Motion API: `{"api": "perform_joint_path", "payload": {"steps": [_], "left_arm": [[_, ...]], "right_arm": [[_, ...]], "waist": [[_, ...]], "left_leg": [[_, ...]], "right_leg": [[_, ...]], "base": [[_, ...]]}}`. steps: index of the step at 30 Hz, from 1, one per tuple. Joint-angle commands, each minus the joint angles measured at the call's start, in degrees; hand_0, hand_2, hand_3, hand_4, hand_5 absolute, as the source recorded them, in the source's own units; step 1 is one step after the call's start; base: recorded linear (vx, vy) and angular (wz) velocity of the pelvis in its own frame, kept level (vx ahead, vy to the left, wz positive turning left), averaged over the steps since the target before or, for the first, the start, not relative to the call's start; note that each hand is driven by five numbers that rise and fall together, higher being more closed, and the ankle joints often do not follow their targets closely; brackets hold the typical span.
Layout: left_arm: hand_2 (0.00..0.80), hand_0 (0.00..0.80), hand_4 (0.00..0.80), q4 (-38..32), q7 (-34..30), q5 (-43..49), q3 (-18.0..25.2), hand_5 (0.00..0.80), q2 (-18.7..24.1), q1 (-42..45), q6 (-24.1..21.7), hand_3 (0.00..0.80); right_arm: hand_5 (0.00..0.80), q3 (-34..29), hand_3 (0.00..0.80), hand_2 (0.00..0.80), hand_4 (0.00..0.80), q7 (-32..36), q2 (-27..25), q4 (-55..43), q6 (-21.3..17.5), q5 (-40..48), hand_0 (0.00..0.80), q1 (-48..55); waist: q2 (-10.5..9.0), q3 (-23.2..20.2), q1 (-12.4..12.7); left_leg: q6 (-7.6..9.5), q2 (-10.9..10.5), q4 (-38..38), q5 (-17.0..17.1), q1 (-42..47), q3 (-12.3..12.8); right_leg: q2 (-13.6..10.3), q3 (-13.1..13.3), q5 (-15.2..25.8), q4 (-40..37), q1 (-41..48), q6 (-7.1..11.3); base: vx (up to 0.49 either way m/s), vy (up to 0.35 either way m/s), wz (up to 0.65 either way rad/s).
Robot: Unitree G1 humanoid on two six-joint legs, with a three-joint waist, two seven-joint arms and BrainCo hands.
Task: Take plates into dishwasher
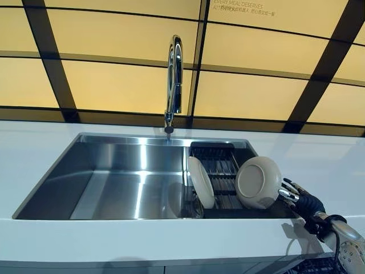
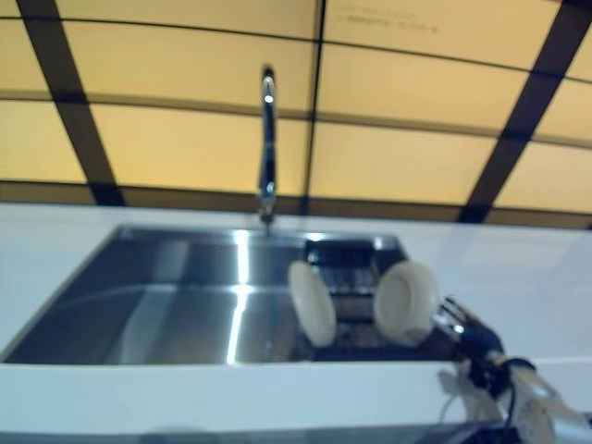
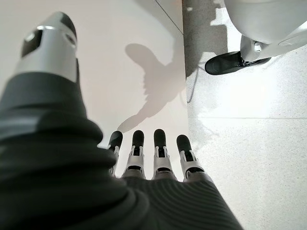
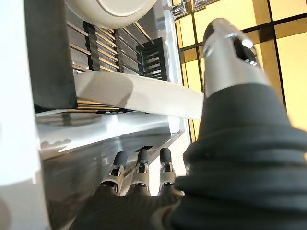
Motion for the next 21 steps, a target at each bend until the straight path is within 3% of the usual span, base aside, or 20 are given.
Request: {"api": "perform_joint_path", "payload": {"steps": [1,21], "left_arm": [[0.0,0.0,0.0,1.26,0.43,0.86,-1.13,0.0,1.88,-2.75,-1.59,0.0],[0.0,0.0,0.0,1.31,0.71,0.03,-1.85,0.0,1.78,-2.33,-1.93,0.0]], "right_arm": [[0.0,-1.61,0.0,0.0,0.0,-1.03,1.06,-4.86,-1.35,3.32,0.0,-2.23],[0.0,-0.12,0.0,0.0,0.0,-6.75,2.77,-5.49,0.6,8.94,0.0,-4.09]], "waist": [[-0.67,1.05,1.12],[-0.62,1.51,1.95]], "left_leg": [[3.93,-2.93,1.16,-2.22,-0.46,2.84],[3.97,-2.85,1.07,-2.1,-0.36,2.42]], "right_leg": [[-0.5,-0.21,-1.58,4.5,-0.96,2.05],[-0.69,-1.0,-1.68,4.47,-0.54,2.07]], "base": [[0.0,0.0,0.0],[0.0,0.0,0.0]]}}
